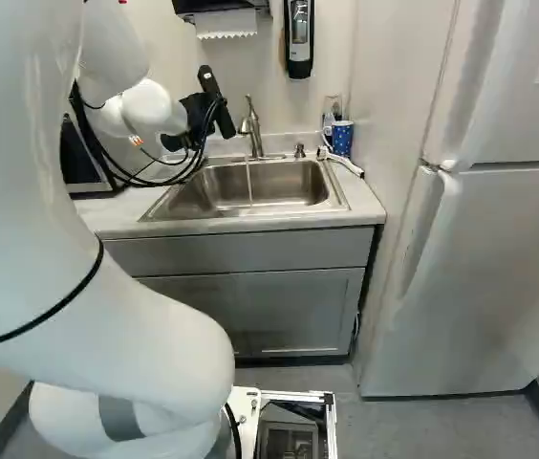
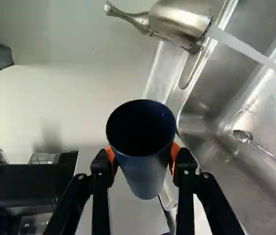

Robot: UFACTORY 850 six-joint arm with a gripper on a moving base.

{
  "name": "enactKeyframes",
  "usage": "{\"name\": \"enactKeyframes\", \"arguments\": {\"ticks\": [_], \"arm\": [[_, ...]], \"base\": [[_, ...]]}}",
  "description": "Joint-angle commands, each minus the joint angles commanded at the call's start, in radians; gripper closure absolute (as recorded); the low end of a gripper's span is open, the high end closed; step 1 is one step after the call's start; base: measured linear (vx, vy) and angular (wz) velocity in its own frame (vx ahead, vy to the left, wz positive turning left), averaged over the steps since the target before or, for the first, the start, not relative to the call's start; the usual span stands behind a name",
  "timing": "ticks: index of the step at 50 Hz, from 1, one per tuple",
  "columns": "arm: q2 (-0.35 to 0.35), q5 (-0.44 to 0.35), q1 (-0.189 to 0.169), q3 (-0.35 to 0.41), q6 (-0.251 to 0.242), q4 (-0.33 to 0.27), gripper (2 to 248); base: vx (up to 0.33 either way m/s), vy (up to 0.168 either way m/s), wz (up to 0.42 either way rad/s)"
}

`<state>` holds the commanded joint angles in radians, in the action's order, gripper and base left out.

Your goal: Rinse the cup and place it in the tray

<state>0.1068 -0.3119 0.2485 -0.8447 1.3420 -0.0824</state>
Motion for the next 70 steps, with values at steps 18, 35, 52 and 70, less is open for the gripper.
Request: {"name": "enactKeyframes", "arguments": {"ticks": [18, 35, 52, 70], "arm": [[0.0, 0.0, 0.0, 0.0, -0.189, 0.0, 128], [0.0, 0.0, 0.0, 0.0, -0.368, 0.0, 128], [0.0, 0.0, 0.0, 0.0, -0.546, 0.0, 128], [0.0, 0.0, 0.0, 0.0, -0.736, 0.0, 128]], "base": [[0.0, 0.0, 0.0], [0.0, 0.0, 0.0], [0.0, 0.0, 0.0], [0.0, 0.0, 0.0]]}}
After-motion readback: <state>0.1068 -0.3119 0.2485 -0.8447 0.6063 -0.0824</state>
